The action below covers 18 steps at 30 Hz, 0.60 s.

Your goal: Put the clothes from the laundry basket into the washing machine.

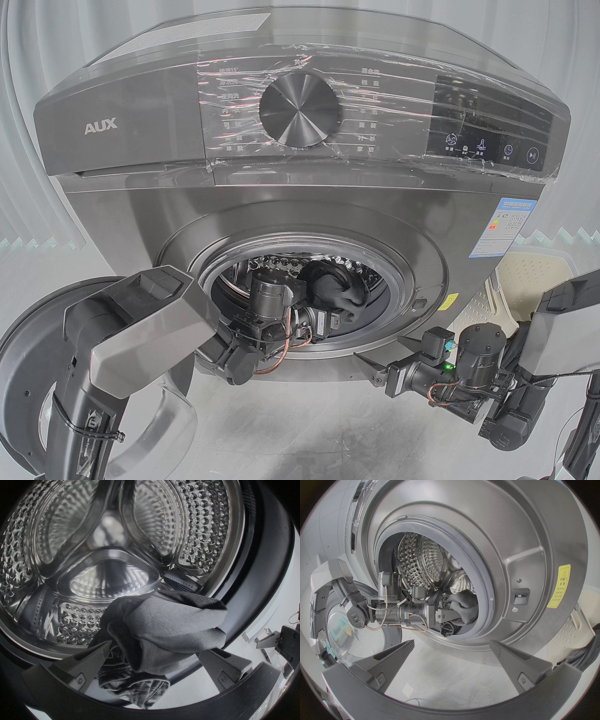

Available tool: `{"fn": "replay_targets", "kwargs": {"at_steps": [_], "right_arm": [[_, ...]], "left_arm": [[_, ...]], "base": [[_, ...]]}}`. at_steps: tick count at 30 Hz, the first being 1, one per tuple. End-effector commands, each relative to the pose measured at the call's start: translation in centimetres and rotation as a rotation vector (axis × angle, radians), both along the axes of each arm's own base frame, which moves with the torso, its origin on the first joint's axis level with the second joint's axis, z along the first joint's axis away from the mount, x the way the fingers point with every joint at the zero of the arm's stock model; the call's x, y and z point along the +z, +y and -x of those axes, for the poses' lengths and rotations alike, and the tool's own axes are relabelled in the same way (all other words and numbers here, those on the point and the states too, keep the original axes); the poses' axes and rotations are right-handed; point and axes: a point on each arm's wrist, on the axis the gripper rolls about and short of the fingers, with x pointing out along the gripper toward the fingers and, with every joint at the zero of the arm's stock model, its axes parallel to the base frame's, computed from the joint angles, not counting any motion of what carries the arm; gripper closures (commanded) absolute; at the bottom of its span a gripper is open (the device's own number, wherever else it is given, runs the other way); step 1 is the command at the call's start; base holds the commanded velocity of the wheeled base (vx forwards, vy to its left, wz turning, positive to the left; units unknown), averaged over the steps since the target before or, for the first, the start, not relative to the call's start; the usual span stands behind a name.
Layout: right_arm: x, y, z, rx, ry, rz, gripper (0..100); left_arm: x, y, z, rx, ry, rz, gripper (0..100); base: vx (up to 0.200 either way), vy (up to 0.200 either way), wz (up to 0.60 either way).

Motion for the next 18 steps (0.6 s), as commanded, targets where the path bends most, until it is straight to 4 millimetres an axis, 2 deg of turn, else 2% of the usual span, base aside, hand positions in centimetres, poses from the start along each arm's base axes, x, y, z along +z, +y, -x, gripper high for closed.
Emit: {"fn": "replay_targets", "kwargs": {"at_steps": [1,6,7,8,9,13,18], "right_arm": [[-0.1,0.1,0.0,0.002,0.005,0.002,0],[-0.1,0.0,0.0,0.000,0.005,0.002,0],[-0.1,0.0,0.0,0.000,0.005,0.002,0],[-0.1,0.0,0.0,0.000,0.005,0.002,0],[-0.2,0.0,0.0,0.000,0.008,0.002,0],[-0.2,0.0,0.0,-0.001,0.008,0.002,0],[-0.2,0.1,0.0,0.002,0.008,0.002,0]], "left_arm": [[-1.1,-0.6,-0.7,-0.005,-0.005,0.006,0],[-1.6,-1.1,-1.5,-0.003,-0.023,0.021,0],[-2.6,-1.5,-2.2,0.008,-0.032,0.021,0],[-2.7,-1.5,-2.2,0.008,-0.033,0.022,0],[-3.0,-1.6,-2.3,0.008,-0.040,0.026,100],[-2.6,-1.8,-2.6,0.028,-0.067,0.041,100],[-0.5,-1.3,-4.9,0.155,-0.173,0.087,100]], "base": [[0.000,0.000,0.00],[0.000,0.000,0.00],[0.000,0.000,0.00],[0.000,0.000,0.00],[0.000,0.000,0.00],[0.000,0.000,0.00],[0.000,0.000,0.00]]}}
